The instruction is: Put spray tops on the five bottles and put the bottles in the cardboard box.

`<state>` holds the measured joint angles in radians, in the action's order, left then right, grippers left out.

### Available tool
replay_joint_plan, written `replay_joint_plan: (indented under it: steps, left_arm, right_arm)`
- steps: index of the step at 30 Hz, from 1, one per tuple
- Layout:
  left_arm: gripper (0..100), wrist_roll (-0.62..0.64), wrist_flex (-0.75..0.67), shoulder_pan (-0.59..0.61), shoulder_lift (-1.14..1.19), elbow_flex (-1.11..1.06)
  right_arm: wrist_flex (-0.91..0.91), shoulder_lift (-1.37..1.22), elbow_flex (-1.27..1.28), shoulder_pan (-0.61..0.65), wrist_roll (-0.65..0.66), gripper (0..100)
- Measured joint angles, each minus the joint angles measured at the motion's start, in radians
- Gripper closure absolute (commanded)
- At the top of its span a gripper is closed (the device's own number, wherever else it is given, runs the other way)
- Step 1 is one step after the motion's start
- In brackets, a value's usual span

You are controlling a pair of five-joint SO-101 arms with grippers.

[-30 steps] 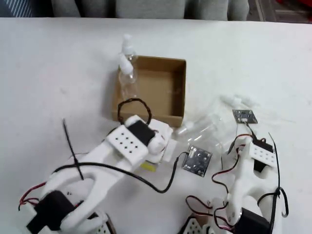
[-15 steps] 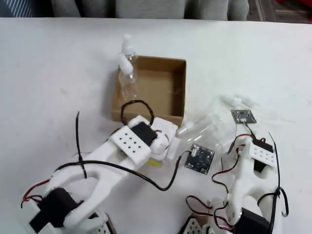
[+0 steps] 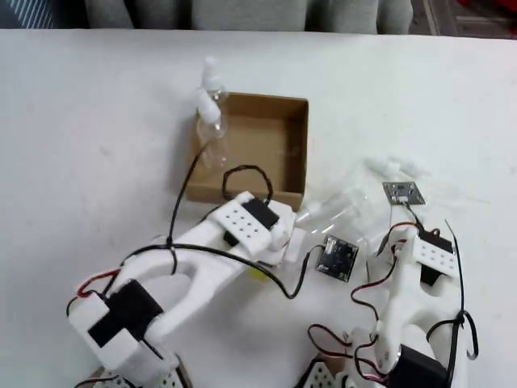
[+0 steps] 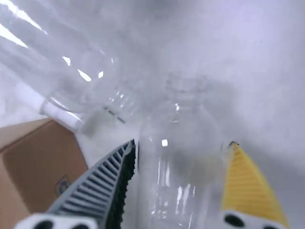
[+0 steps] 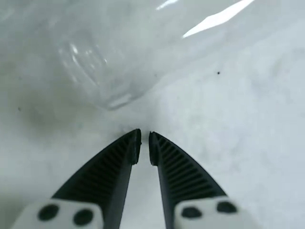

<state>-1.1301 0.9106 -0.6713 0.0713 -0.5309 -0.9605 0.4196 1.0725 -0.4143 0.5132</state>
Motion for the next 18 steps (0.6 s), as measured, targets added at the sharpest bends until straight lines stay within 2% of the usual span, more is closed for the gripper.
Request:
replay_joint_plan:
  steps: [7, 13, 18]
  left_arm:
    - [72, 0.008, -0.002, 0.000, 0.005, 0.000]
    - [72, 0.063, -0.081, -0.038, 0.005, -0.048]
    - [72, 0.091, -0.094, -0.046, 0.005, -0.048]
  right_arm:
    - [0.000, 0.000, 0.000, 0.000, 0.000, 98.4]
    - [0.000, 0.000, 0.000, 0.000, 0.003, 98.4]
    - [0.000, 0.000, 0.000, 0.000, 0.003, 98.4]
